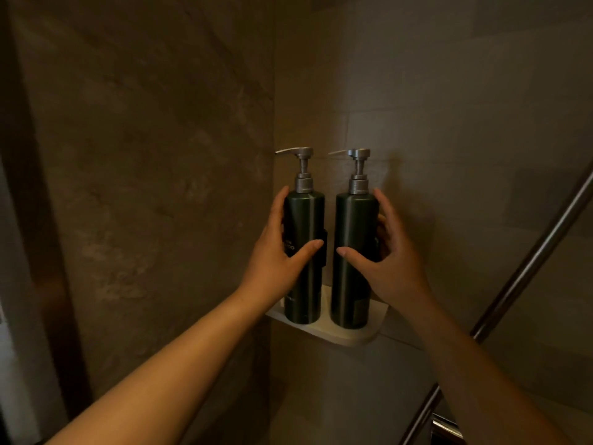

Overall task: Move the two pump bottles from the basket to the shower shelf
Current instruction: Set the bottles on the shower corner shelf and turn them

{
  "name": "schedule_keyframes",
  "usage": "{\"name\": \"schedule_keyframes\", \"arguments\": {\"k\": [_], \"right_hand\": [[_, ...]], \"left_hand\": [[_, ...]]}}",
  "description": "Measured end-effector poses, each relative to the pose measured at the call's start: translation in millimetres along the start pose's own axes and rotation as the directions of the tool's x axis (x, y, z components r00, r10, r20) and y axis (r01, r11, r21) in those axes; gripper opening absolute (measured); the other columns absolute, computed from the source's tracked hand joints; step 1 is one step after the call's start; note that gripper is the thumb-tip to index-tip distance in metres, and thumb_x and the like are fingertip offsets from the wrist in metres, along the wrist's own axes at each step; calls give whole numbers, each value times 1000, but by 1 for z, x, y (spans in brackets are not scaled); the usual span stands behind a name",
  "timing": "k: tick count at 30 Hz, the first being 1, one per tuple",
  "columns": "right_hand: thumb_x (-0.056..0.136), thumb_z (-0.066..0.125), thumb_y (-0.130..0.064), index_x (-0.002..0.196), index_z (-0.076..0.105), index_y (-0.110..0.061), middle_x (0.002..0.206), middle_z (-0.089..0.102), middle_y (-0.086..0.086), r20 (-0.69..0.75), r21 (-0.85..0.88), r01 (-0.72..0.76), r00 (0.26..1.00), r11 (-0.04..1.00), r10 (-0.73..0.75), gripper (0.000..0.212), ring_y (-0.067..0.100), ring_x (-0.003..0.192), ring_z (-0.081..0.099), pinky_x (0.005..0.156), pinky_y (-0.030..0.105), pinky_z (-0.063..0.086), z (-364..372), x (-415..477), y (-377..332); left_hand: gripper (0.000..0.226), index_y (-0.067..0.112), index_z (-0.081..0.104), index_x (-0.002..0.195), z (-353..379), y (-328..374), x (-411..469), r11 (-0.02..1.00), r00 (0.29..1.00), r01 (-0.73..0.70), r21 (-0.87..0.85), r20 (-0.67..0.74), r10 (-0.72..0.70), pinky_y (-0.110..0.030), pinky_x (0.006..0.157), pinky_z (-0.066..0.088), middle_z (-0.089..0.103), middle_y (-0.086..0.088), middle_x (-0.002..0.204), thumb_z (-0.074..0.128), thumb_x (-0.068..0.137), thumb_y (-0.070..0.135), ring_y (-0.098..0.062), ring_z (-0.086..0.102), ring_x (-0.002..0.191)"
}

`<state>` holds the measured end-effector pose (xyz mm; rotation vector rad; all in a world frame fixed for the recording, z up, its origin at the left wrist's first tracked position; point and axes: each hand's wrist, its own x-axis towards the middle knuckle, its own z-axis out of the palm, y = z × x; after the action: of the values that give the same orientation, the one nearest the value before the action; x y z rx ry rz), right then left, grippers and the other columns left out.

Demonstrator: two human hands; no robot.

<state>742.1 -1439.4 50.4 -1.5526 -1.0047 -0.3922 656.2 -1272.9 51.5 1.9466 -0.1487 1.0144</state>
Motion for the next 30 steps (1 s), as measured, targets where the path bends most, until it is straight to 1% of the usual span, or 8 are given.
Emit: {"name": "schedule_keyframes", "arguments": {"k": [4, 7, 9, 14, 19, 24, 27, 30], "right_hand": [[70, 77, -24, 135, 16, -61, 115, 40, -43, 5, 4, -34, 999, 999, 34, 96, -14, 111, 42, 91, 26, 43, 0, 0, 2], [69, 77, -30, 135, 13, -63, 107, 37, -56, -1, -30, -46, 999, 998, 46, 97, -29, 102, 39, 77, 10, 42, -2, 1, 2], [69, 78, -32, 134, 10, -64, 107, 39, -50, -11, -37, -65, 998, 997, 64, 100, -32, 98, 38, 74, 6, 40, -3, 0, 0], [68, 78, -28, 137, 12, -59, 115, 41, -36, -19, -47, -97, 995, 994, 96, 101, -21, 104, 41, 84, 14, 37, -2, -18, 6], [68, 79, -29, 140, 17, -51, 114, 45, -31, -89, -26, -156, 984, 987, 153, 96, -11, 102, 48, 82, 18, 41, 2, -29, 7], [69, 78, -29, 135, 33, -39, 130, 49, -11, -152, -74, -165, 977, 984, 152, 80, 6, 113, 50, 90, 31, 47, 9, -35, 10], [71, 77, -26, 123, 45, -34, 123, 55, -11, -158, -66, -197, 970, 978, 185, 62, 5, 108, 53, 91, 35, 49, 10, -35, 10], [73, 76, -25, 123, 45, -33, 120, 54, -13, -137, -66, -209, 970, 976, 198, 59, 3, 107, 52, 90, 31, 48, 9, -33, 10]], "left_hand": [[89, 51, 10, 138, 0, 4, 2, 1000, 1000, 0, -5, 13, 0, -35, 97, 44, 38, 23, 128, 71, 78, 25, -5, 43, 122], [97, 58, 0, 135, -6, 6, 0, 1000, 998, 18, -2, 56, -17, -21, 91, 40, 33, 19, 139, 72, 74, 34, -1, 38, 123], [99, 62, -5, 131, -12, 5, -1, 1000, 996, 18, 10, 85, -18, -8, 82, 36, 30, 18, 142, 71, 75, 34, 5, 36, 120], [96, 48, -3, 140, -14, -6, -12, 999, 992, 47, -7, 116, -46, 0, 78, 38, 34, 12, 140, 66, 81, 18, 11, 39, 113], [93, 42, 6, 144, -10, -20, -28, 998, 994, 62, -27, 86, -60, 0, 80, 38, 32, 38, 123, 69, 79, 18, 26, 37, 106], [88, 52, 13, 138, -3, -26, -35, 993, 996, 92, -71, 16, -91, -2, 79, 40, 38, 20, 134, 69, 79, 18, 12, 42, 112], [87, 51, 14, 138, -2, -26, -35, 992, 996, 95, -78, 7, -94, -4, 78, 42, 37, 14, 137, 68, 80, 17, 3, 41, 119], [86, 50, 13, 138, 0, -25, -33, 992, 996, 94, -83, 12, -94, -3, 77, 41, 36, 20, 133, 67, 80, 16, 14, 40, 112]]}}
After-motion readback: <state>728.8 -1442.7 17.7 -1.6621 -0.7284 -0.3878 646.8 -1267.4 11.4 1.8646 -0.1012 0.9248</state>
